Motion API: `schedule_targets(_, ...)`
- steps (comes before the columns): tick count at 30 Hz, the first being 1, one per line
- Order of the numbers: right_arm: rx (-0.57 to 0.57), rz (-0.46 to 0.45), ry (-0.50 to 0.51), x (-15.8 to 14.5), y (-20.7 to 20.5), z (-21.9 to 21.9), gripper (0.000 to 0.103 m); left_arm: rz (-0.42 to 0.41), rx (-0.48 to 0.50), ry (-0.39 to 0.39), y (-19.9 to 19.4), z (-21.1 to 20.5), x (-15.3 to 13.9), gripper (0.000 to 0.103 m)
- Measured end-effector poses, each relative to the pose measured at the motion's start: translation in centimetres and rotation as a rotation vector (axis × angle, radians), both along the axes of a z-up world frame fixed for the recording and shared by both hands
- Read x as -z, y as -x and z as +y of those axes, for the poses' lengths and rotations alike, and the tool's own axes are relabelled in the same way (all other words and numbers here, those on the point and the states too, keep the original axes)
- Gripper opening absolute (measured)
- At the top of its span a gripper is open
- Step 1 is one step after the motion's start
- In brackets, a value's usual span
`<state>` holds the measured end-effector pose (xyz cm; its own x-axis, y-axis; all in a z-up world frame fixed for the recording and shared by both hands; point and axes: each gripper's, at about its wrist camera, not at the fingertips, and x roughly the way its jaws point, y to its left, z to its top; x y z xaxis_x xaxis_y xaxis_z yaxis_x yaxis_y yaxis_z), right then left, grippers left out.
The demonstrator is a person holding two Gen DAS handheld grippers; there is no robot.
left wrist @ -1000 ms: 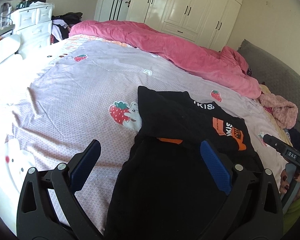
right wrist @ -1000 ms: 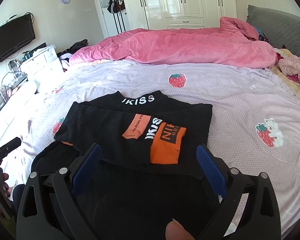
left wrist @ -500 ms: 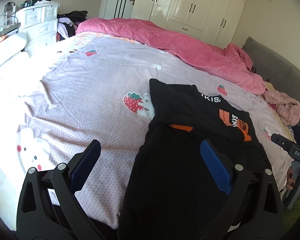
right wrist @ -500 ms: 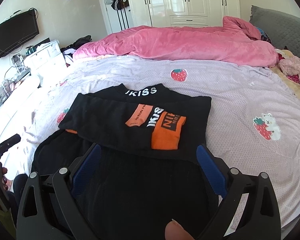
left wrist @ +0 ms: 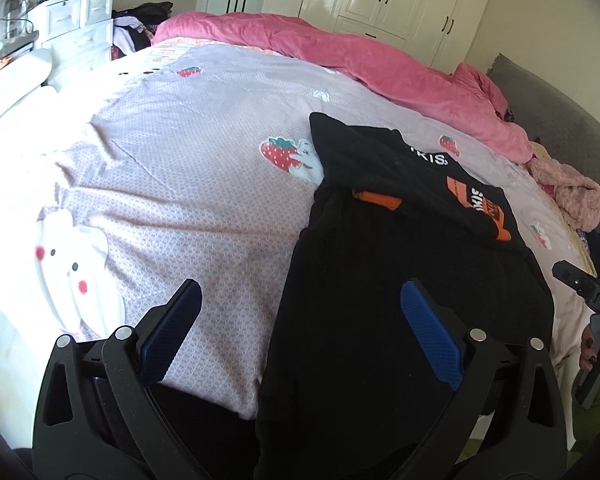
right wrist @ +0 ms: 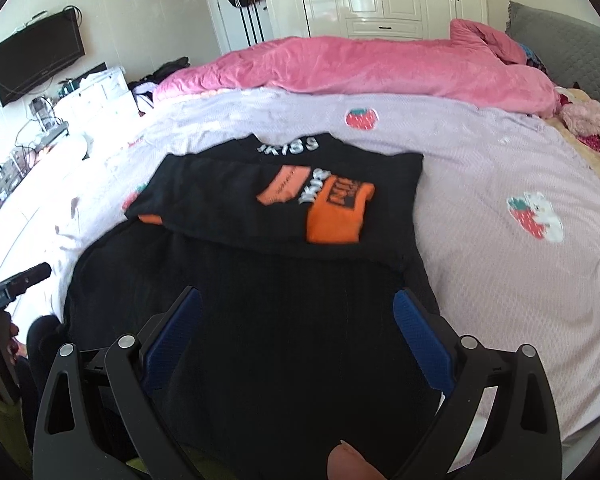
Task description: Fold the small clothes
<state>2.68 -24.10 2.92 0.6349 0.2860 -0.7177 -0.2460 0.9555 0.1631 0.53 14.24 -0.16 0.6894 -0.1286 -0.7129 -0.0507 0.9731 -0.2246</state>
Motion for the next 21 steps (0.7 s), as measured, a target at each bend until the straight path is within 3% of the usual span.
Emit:
schedule_targets(14, 0.041, 0.067, 0.046, 2.3, 2.0, -1.7, 0.096, 0.061, 0.088, 0.032, 2.0, -1.4, 2.2, 0.093)
schedule_targets(21, 0.058, 0.068, 0.072, 2.4, 2.7, -2.8, 0.096, 0.088, 0.120, 0.070, 2.1, -1.3, 3.0, 0.072)
